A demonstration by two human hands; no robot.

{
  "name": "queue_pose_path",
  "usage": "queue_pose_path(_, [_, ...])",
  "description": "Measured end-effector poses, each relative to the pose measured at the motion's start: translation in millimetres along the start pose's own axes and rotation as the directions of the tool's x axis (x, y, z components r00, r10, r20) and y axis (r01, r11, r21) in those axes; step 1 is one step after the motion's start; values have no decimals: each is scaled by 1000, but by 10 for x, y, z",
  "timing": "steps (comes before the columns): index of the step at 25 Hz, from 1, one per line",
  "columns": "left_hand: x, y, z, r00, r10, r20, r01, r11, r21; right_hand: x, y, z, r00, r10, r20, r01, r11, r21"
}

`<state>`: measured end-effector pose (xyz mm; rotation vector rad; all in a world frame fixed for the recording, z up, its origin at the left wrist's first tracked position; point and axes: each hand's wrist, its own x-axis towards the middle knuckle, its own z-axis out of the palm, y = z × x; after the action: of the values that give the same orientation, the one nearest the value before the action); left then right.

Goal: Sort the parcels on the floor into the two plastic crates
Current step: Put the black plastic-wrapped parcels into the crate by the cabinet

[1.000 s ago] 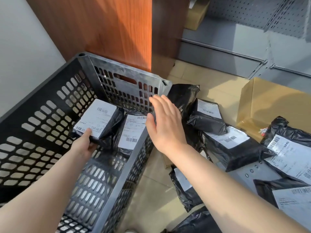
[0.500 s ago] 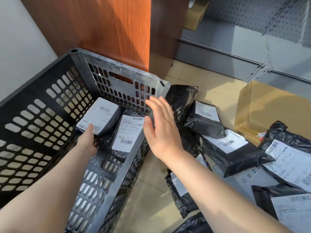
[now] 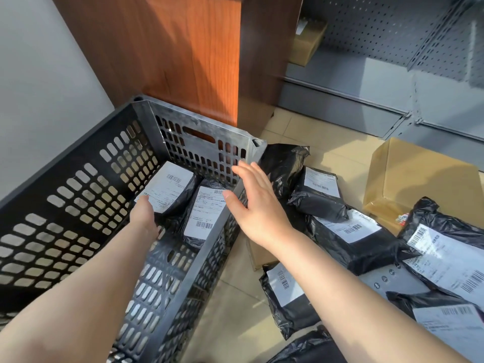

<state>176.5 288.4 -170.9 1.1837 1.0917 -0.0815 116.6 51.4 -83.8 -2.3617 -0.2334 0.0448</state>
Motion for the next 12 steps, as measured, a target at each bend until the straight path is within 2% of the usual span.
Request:
queue_pose_path(3, [-167,118,-1,997,53,-57,-52,998,22,-141,-67,-179,998,56,41,-60,994,93])
queue_pose_path(6, [-476,197,60,986,152,-69,-141,979,144,-308,-42,-388,993,116,30,-119,988,103])
queue_pose_path(9, [-914,216,211,968,245,51,-250,944,217,-474,-3,-679,984,180,-10,-178,977,122])
queue_pose_path(12, [-1307,270,428,934,280,221,-337,896,288,-644,73,-1010,954,298,-47,-287,944,161])
